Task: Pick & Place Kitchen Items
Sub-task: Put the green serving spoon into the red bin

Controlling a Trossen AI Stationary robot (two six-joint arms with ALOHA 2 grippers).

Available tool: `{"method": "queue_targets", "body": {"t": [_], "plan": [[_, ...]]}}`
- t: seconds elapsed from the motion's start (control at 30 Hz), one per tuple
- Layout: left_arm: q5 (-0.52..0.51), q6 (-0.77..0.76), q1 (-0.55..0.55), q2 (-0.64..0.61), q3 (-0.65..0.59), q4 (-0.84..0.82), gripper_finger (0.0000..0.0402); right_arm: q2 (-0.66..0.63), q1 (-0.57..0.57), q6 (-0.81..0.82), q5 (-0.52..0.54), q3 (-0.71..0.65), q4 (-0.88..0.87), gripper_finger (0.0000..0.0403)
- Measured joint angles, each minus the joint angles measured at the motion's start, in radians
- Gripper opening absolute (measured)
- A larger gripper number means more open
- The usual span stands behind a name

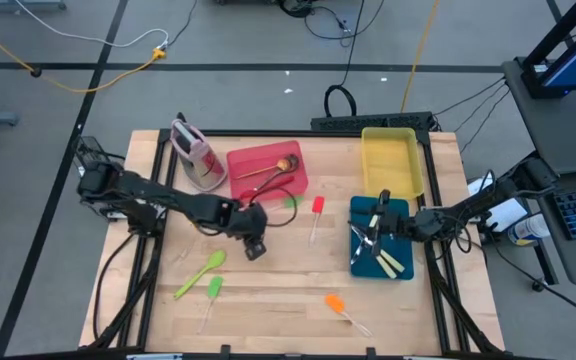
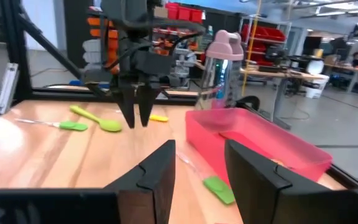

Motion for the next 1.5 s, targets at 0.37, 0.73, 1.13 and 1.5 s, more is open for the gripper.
{"method": "queue_targets", "body": {"t": [0.37, 0.73, 1.13, 1.5], "plan": [[0.113, -0.343, -0.226, -0.016, -0.032, -0.349, 0.0127, 0.000, 0.000, 0.087, 0.000, 0.000, -0.007, 0.0130], [0.268, -0.686, -0.372, -0.021, -0.229, -0.315, 0.0127, 0.000, 0.001, 0.132, 0.000, 0.000, -0.005, 0.0130], [0.218, -0.576, -0.375, -0.020, -0.278, -0.178, 0.0118, 0.000, 0.001, 0.126, 0.000, 0.000, 0.015, 0.0130], [0.170, -0.617, -0.375, -0.016, -0.251, -0.183, 0.0024, 0.000, 0.001, 0.125, 0.000, 0.001, 0.015, 0.0130]]}}
